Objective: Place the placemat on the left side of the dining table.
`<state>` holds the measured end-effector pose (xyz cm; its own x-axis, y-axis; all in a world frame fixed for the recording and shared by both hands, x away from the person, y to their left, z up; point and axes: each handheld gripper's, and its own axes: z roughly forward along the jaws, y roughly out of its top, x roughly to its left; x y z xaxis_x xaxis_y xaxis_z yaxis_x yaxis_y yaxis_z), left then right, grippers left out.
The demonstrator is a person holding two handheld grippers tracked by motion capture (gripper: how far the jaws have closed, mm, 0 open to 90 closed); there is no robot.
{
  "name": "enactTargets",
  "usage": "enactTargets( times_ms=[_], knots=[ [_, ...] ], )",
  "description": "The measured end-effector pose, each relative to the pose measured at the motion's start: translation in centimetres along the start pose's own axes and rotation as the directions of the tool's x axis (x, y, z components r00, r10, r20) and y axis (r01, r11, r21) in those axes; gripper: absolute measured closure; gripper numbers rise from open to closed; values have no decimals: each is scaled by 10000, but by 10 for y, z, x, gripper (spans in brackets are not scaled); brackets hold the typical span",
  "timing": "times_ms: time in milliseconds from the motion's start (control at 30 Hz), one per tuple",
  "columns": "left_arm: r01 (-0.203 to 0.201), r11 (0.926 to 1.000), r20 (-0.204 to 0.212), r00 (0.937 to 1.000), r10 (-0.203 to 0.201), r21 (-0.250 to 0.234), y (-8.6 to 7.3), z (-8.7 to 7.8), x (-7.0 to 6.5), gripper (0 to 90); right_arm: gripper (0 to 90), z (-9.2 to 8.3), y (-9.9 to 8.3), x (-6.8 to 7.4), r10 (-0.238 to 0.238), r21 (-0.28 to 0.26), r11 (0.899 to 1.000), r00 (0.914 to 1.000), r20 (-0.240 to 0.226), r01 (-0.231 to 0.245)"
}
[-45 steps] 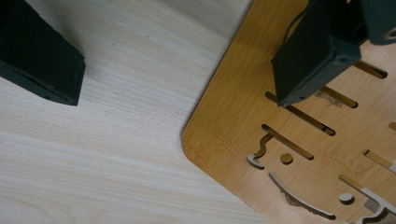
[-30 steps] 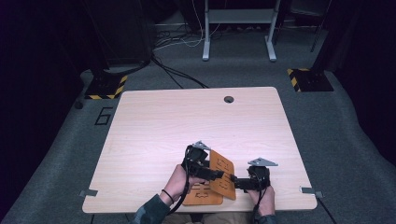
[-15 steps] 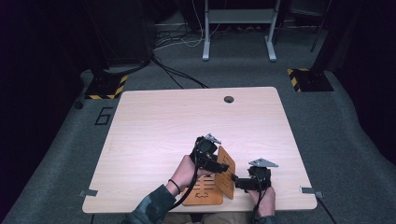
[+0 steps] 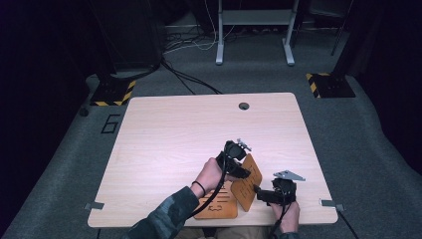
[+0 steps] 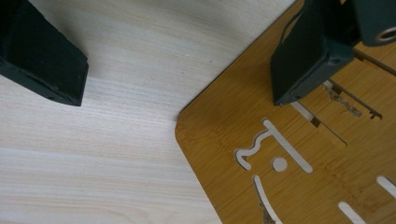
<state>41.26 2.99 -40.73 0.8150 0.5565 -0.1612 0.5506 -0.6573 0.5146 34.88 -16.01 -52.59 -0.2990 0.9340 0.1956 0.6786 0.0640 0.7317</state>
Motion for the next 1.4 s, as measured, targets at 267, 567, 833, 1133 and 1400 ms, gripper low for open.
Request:
enactTargets(
  times_ms=[267, 567, 833, 1133, 1400],
  knots=[
    [444, 9977, 631, 9969, -476, 504, 15, 9, 13, 732, 29, -3, -2, -5, 106, -41, 9999, 9972, 744, -103],
    [634, 9976, 1179, 9908, -661, 267, 25, 5, 12, 847, 18, -5, -3, -14, 186, -160, 9997, 9926, 1198, -168],
    [505, 9986, 1061, 9932, -484, -178, 30, -5, 9, 861, 25, -7, -4, -17, 531, -368, 9981, 9936, 994, -496],
    [791, 9952, 984, 9925, -732, -582, 26, -24, 24, 861, 16, -2, -2, -11, 32, -15, 10000, 9872, 1592, -30],
    [1105, 9901, 780, 9915, -1039, -860, 21, -39, 40, 861, 0, 5, 0, -5, -704, 476, 9970, 9759, 2067, 618]
  ],
)
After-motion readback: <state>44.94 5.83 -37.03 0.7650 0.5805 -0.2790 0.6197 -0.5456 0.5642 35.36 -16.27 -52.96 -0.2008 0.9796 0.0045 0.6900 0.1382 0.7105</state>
